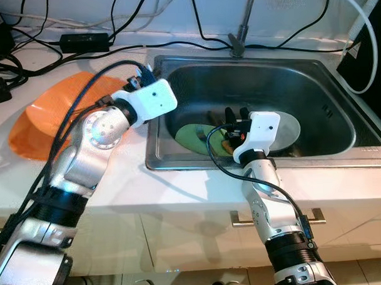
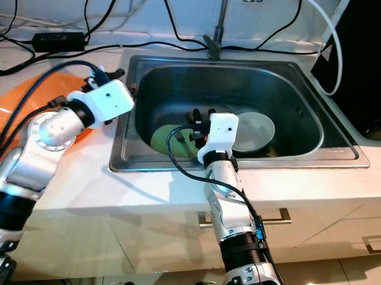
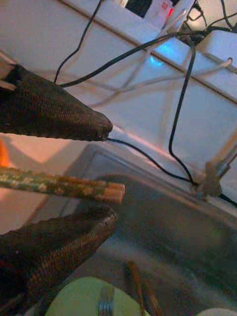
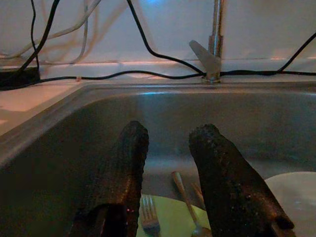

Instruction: Kitchen organization

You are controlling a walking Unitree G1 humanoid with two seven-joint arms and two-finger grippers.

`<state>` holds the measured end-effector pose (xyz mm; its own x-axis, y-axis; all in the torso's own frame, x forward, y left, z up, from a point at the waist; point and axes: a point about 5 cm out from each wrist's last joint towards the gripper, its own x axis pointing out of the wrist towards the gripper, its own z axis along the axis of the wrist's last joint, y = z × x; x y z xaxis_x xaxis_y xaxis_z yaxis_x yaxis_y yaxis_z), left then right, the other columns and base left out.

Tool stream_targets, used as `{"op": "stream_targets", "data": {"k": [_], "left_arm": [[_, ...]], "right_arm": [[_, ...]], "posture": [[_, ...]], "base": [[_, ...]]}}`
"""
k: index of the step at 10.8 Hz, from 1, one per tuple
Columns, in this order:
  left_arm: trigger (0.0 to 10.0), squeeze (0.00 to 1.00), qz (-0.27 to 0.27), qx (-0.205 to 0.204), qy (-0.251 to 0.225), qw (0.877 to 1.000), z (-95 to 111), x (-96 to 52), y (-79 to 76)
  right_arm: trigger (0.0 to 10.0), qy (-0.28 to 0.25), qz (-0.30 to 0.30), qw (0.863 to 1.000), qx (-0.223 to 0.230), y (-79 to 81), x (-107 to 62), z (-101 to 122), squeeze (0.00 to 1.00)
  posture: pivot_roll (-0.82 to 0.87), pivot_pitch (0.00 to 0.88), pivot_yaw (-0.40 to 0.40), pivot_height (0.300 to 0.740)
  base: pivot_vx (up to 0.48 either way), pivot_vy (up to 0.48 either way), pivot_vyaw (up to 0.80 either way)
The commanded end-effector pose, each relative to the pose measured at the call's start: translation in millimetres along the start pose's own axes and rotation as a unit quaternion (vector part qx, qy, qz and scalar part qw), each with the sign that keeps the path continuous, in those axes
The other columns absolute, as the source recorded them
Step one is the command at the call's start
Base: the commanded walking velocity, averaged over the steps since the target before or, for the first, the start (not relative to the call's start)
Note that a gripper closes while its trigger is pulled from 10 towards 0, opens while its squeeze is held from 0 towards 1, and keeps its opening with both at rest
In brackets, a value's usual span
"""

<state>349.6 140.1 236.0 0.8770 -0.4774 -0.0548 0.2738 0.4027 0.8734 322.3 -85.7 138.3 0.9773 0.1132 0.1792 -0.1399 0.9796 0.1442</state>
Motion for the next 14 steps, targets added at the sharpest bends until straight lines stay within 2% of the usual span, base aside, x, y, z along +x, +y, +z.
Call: {"op": "stream_targets", "data": {"k": [1, 5, 6, 7, 14], "left_arm": [[10.0, 0.00, -0.001, 0.019, -0.003, 1.000, 5.9, 6.1, -0.4], [10.0, 0.00, 0.018, 0.044, 0.019, 0.999, 2.2, 20.3, 2.7], [8.4, 0.00, 0.029, 0.053, 0.028, 0.998, 1.4, 20.9, 5.7], [0.0, 0.00, 0.033, 0.055, 0.029, 0.997, 1.3, 21.4, 7.0], [0.0, 0.00, 0.058, 0.054, 0.014, 0.997, 8.9, 23.8, 12.6]], "right_arm": [[10.0, 0.009, -0.014, 1.000, 0.001, -6.9, -4.5, -5.2, 0.00], [10.0, 0.007, -0.022, 1.000, -0.002, -9.4, -6.0, -4.9, 0.00], [10.0, 0.007, -0.021, 1.000, -0.001, -8.2, -6.2, -4.9, 0.00], [10.0, 0.007, -0.020, 1.000, -0.001, -7.7, -6.2, -5.3, 0.00], [10.0, 0.010, -0.021, 1.000, -0.004, -9.9, -8.3, -6.6, 0.00]], "posture": [[0.09, 0.063, -0.063, 0.740], [0.09, 0.046, -0.058, 0.740], [0.09, 0.040, -0.060, 0.740], [0.09, 0.040, -0.063, 0.740], [0.08, 0.041, -0.059, 0.740]], "base": [[0.000, 0.000, 0.00], [0.000, 0.000, 0.00], [0.000, 0.000, 0.00], [0.000, 0.000, 0.00], [0.000, 0.000, 0.00]]}}
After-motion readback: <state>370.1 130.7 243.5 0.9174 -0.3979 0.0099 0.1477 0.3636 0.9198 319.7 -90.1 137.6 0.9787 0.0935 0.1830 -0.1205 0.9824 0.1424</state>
